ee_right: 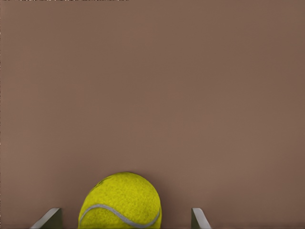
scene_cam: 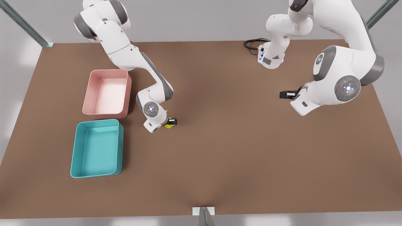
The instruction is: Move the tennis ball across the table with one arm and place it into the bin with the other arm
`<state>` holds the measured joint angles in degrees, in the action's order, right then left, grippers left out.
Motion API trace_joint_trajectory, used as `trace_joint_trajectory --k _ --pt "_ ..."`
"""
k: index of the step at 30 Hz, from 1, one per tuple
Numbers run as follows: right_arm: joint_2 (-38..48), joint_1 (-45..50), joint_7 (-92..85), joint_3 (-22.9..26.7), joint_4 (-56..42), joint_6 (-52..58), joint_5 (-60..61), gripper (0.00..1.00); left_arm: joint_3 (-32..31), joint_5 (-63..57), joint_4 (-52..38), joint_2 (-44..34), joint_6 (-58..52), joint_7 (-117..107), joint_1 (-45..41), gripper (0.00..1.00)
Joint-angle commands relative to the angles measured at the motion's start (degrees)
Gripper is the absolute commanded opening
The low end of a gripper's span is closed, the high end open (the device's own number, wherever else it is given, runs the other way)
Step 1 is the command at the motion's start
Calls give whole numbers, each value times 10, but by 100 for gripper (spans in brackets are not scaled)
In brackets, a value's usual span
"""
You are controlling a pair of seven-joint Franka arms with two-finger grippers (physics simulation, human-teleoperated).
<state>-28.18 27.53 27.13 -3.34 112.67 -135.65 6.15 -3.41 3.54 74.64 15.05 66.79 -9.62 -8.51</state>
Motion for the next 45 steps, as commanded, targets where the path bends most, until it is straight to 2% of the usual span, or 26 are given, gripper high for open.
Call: trace_joint_trajectory --k 1,21,22,23,27,30,34,37,40,43,44,45 --pt "1 2 19 0 0 -14 1 100 0 0 0 0 0 -18 -1 100" --pt "-51 22 20 0 5 -43 1 100 0 -1 0 3 -4 -20 2 100" --pt "-51 22 20 0 4 -43 1 88 0 -1 0 3 -5 -20 2 100" --pt "-51 22 16 0 3 -42 1 67 0 -1 0 3 -5 -20 2 100" --pt "-46 19 9 0 -7 -32 1 65 0 -1 0 3 -4 -20 1 100" --pt "1 -25 -39 1 -39 -24 6 65 0 0 0 3 -4 -21 1 100" --pt "8 -124 -191 8 -141 31 -4 66 0 0 0 3 -4 -20 1 100" --pt "29 -142 -360 80 -156 68 -41 66 0 0 0 8 -4 -20 -1 100" --pt "37 -147 -446 152 -153 112 -42 66 0 0 1 9 -4 -20 -1 100" --pt "3 -212 -493 154 -156 102 -41 66 0 0 1 11 -4 -21 0 100" --pt "0 -216 -493 154 -156 102 -41 71 0 0 1 11 -4 -21 0 100" --pt "-6 -217 -489 154 -156 102 -39 100 0 1 0 11 -7 -21 -1 100"
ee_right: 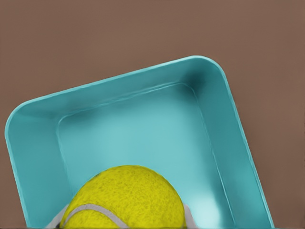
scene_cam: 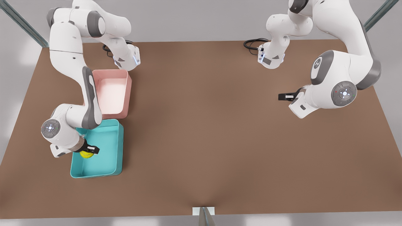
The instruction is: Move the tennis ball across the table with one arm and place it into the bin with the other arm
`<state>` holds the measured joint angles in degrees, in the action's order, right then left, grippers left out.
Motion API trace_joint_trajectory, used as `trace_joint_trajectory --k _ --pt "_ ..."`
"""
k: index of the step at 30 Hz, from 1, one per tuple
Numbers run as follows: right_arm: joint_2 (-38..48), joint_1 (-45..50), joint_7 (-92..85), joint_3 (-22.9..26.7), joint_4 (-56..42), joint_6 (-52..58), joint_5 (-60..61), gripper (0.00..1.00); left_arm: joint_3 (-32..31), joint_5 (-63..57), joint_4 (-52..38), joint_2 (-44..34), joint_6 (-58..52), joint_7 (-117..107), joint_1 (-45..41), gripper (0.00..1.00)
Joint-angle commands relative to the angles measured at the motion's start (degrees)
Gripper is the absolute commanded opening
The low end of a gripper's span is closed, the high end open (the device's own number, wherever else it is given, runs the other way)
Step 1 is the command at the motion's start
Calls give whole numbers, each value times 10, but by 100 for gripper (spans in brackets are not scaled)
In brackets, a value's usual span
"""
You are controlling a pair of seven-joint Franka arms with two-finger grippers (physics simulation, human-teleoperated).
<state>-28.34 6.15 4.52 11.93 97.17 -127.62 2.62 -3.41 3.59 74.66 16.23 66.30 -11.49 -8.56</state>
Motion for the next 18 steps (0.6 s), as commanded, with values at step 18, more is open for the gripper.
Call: trace_joint_trajectory --k 18 --pt "207 -99 -31 -144 -117 496 -24 100 0 0 0 -1 -8 -3 -1 100"
